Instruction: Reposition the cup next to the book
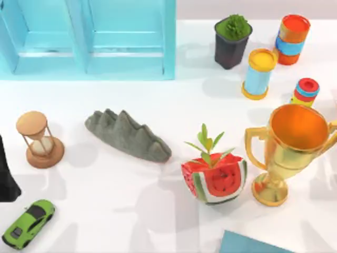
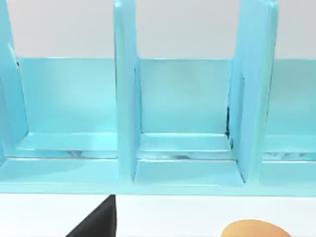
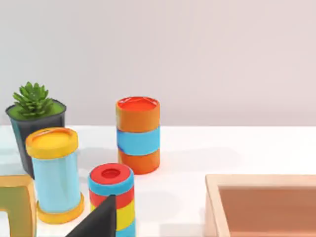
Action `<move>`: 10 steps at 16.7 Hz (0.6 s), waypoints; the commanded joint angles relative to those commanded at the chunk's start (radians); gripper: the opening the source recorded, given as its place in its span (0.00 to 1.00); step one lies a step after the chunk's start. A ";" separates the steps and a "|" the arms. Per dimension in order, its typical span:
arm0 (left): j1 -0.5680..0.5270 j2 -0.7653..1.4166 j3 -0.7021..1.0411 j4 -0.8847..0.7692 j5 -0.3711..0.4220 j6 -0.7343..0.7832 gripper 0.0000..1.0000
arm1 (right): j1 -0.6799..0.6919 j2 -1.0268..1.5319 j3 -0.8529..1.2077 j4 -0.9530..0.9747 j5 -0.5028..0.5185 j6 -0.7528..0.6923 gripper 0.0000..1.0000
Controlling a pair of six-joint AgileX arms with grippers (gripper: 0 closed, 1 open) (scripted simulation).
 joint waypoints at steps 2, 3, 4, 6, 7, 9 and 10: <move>0.000 0.000 0.000 0.000 0.000 0.000 1.00 | 0.000 0.000 0.000 0.000 0.000 0.000 1.00; 0.004 0.005 0.004 -0.005 -0.001 0.008 1.00 | 0.000 0.000 0.000 0.000 0.000 0.000 1.00; 0.011 0.016 0.014 -0.014 -0.001 0.024 1.00 | 0.000 0.000 0.000 0.000 0.000 0.000 1.00; 0.035 0.052 0.049 -0.045 -0.003 0.080 1.00 | 0.000 0.000 0.000 0.000 0.000 0.000 1.00; 0.052 0.078 0.076 -0.068 -0.004 0.122 1.00 | 0.000 0.000 0.000 0.000 0.000 0.000 1.00; 0.093 0.140 0.145 -0.120 -0.004 0.227 1.00 | 0.000 0.000 0.000 0.000 0.000 0.000 1.00; 0.117 0.175 0.187 -0.149 -0.003 0.289 1.00 | 0.000 0.000 0.000 0.000 0.000 0.000 1.00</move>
